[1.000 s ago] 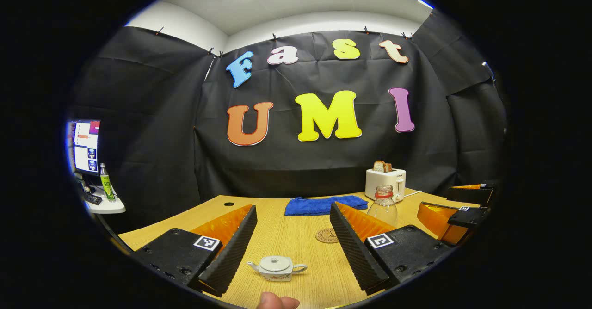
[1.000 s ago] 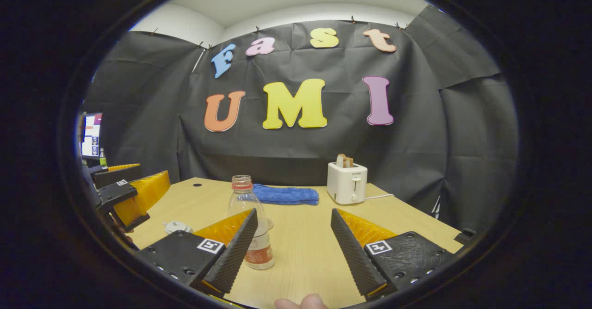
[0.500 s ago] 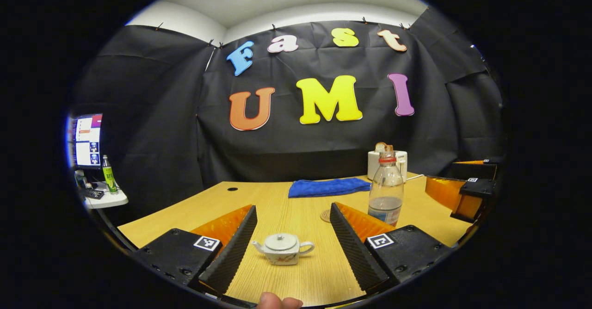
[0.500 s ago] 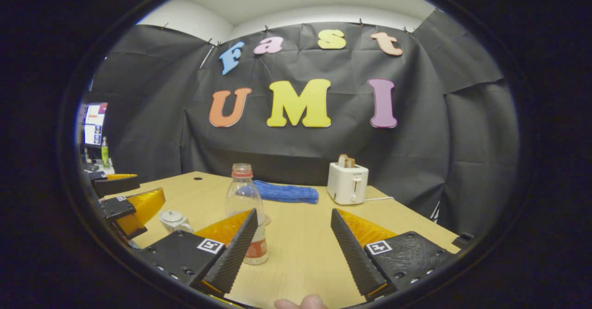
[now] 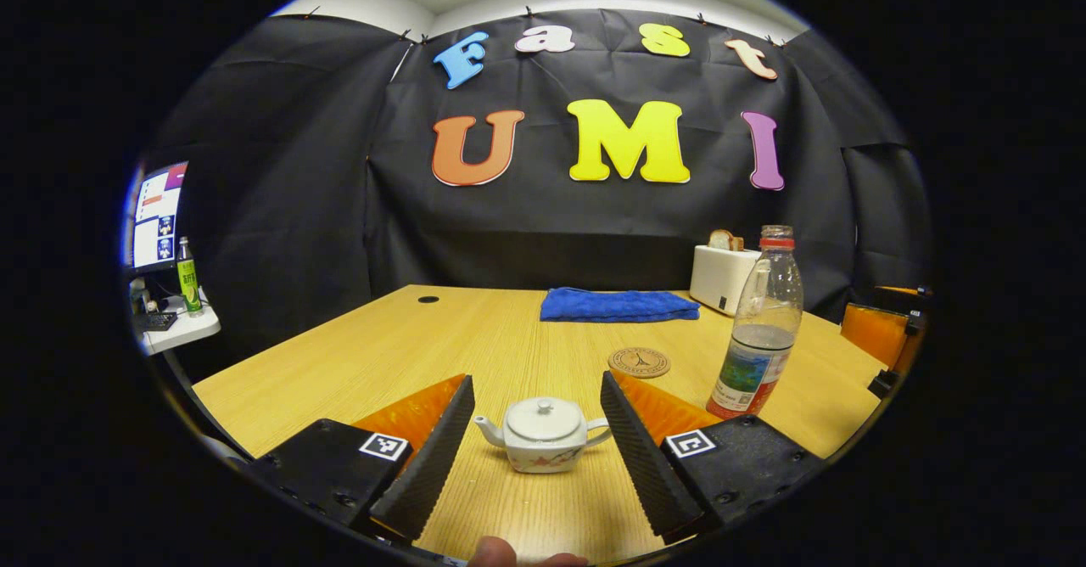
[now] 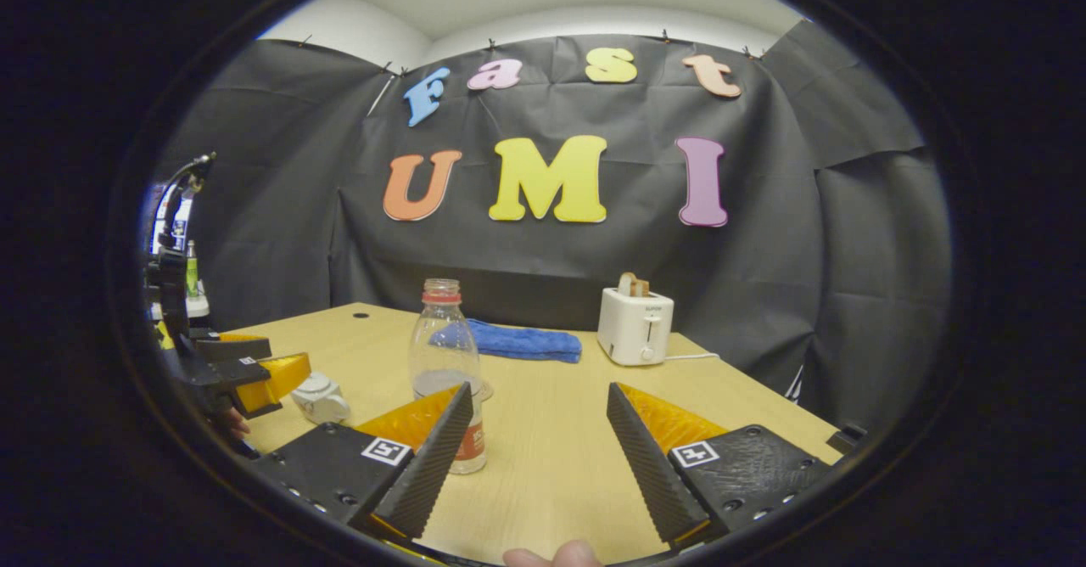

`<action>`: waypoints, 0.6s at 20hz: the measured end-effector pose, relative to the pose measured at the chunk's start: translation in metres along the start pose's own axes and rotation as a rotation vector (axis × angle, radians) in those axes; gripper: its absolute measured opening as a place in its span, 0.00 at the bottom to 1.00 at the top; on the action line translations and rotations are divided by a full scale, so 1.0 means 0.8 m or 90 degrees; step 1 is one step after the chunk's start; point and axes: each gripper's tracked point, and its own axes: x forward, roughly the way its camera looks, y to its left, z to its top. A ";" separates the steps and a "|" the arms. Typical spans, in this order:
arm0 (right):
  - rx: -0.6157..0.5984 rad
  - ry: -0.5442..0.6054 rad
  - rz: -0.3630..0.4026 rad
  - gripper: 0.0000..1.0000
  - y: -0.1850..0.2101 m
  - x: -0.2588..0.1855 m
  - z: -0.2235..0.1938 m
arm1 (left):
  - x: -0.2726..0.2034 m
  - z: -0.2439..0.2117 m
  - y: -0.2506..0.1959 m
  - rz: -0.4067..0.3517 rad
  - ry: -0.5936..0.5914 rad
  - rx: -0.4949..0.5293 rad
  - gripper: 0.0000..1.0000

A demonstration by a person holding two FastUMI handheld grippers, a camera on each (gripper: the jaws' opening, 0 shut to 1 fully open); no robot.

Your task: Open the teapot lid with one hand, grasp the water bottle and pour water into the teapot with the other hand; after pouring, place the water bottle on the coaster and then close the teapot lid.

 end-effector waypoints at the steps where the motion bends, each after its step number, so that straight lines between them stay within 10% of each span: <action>1: 0.002 0.001 -0.002 0.98 -0.003 0.000 0.000 | 0.004 -0.003 0.000 -0.003 0.011 -0.002 0.91; 12: 0.020 0.009 0.003 0.98 -0.014 0.009 -0.006 | 0.036 -0.020 -0.005 -0.016 0.090 0.040 0.46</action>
